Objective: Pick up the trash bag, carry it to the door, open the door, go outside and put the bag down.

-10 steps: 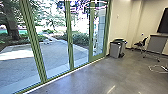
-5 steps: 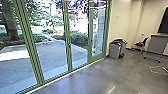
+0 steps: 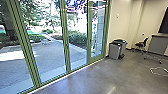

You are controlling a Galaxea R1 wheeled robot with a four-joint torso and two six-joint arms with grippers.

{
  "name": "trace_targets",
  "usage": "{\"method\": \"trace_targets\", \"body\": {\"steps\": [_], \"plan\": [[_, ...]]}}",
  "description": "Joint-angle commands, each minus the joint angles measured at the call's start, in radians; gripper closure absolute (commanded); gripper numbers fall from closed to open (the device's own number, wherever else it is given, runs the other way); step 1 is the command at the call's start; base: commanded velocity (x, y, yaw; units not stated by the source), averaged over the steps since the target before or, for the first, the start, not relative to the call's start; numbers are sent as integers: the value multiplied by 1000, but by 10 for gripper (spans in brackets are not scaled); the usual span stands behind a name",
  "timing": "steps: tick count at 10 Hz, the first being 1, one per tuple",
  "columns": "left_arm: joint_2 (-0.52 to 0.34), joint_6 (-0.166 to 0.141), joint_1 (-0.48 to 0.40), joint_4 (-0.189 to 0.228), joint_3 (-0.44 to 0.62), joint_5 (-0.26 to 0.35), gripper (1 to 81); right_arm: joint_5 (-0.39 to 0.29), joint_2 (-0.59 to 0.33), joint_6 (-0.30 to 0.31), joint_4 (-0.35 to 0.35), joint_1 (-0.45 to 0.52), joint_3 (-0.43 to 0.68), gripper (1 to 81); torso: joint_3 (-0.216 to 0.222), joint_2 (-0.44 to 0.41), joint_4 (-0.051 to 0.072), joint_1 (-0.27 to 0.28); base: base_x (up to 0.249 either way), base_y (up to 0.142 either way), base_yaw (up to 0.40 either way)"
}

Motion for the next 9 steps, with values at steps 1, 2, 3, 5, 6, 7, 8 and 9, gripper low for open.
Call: {"method": "trace_targets", "body": {"steps": [1,2,3,5,6,7,8,9], "plan": [[-3,6,-58,7,-4,60,811,-58,4,-1,4,45,2,10,0,0,0,0,169,-75,0],[-3,6,-58,7,-4,60,811,-58,4,-1,4,47,2,10,0,0,0,0,171,-75,0],[-3,6,-58,7,-4,60,811,-58,4,-1,4,45,2,10,0,0,0,0,174,-76,0],[-3,6,-58,7,-4,60,811,-58,4,-1,4,47,2,10,0,0,0,0,184,-76,0],[-3,6,-58,7,-4,58,811,-58,4,-1,4,47,2,10,0,0,0,0,190,-85,0],[-3,6,-58,7,-4,58,811,-58,4,-1,2,47,2,10,0,0,0,0,191,-87,0],[-3,6,-58,7,-4,58,811,-58,4,-1,4,47,2,10,0,0,0,0,192,-87,0],[-3,6,-58,7,-4,58,811,-58,4,-1,4,47,1,10,0,0,0,0,194,-87,0]]}}
